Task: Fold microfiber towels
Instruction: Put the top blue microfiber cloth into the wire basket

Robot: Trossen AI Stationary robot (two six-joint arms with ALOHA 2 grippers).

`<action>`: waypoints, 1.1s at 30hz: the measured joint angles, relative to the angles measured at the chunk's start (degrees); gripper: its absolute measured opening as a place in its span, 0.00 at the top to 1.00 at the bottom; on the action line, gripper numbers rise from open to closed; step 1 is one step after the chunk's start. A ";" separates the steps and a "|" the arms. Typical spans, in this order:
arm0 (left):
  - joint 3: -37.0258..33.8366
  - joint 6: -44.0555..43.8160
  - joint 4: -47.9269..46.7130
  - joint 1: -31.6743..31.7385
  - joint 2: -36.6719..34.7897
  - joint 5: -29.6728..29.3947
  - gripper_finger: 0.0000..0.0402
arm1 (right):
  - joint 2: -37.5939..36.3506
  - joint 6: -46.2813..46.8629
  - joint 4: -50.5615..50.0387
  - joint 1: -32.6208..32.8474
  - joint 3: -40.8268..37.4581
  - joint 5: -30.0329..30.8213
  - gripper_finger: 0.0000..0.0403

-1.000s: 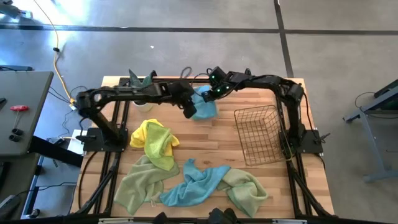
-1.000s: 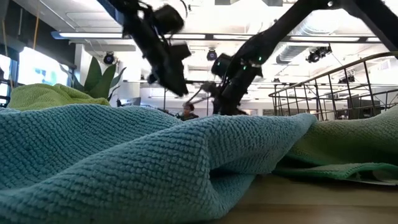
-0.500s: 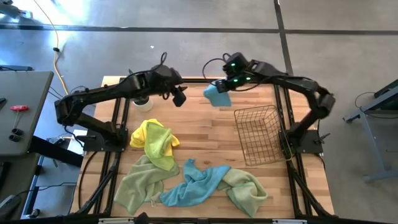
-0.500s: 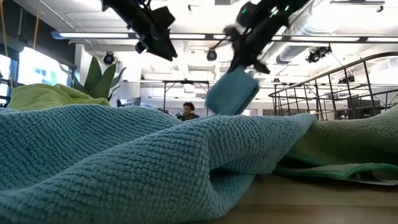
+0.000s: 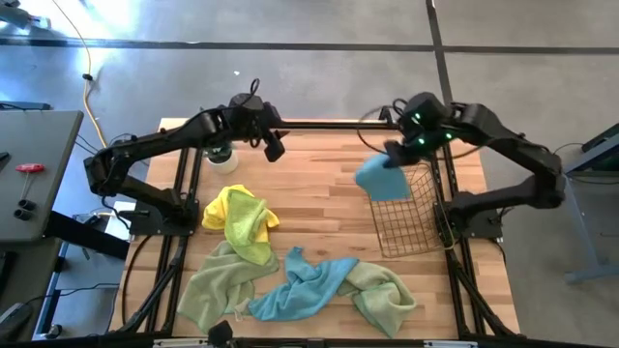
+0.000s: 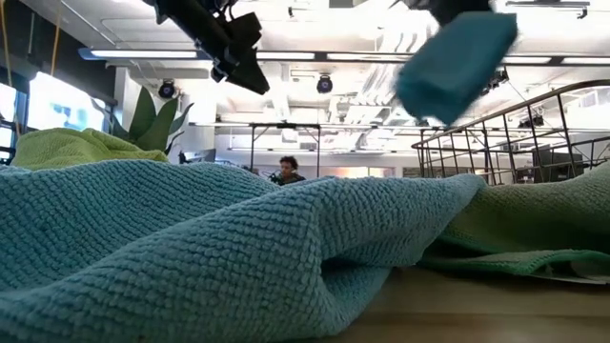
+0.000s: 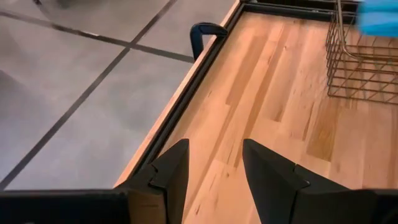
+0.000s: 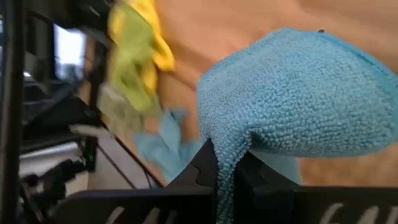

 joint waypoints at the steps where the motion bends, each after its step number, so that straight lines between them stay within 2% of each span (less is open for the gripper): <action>1: 0.00 0.02 0.31 0.26 0.00 0.45 0.65 | -0.52 0.48 -2.69 0.57 0.00 0.07 1.00; 5: 0.00 -1.57 1.04 0.53 0.00 0.58 0.65 | -1.76 1.42 -9.63 2.92 0.00 1.15 1.00; 9: 0.00 -5.77 1.12 0.24 0.00 0.60 0.65 | -1.79 -0.16 -11.26 5.57 0.00 1.34 1.00; 12: 0.00 -9.95 1.38 -0.64 0.00 0.32 0.65 | -1.79 -1.53 -11.16 7.12 -0.86 4.17 1.00; 19: 0.00 -14.40 4.44 -3.72 0.00 0.07 0.65 | -1.86 -4.31 -11.46 7.54 -10.91 5.01 1.00; 23: 0.00 -15.24 5.77 -5.76 0.00 -1.14 0.65 | -1.85 -5.69 -6.66 7.14 -19.52 4.50 1.00; 26: 0.00 -15.24 5.73 -7.07 0.00 -2.94 0.65 | -1.83 -5.04 0.52 6.72 -24.61 1.76 1.00; 30: 0.00 -15.53 5.54 -8.12 0.00 -3.19 0.65 | -1.85 -4.85 10.14 7.40 -27.10 -2.33 1.00; 33: 0.00 -15.65 5.45 -8.34 0.00 -3.33 0.65 | -1.87 -7.28 10.60 7.19 -29.14 -0.39 1.00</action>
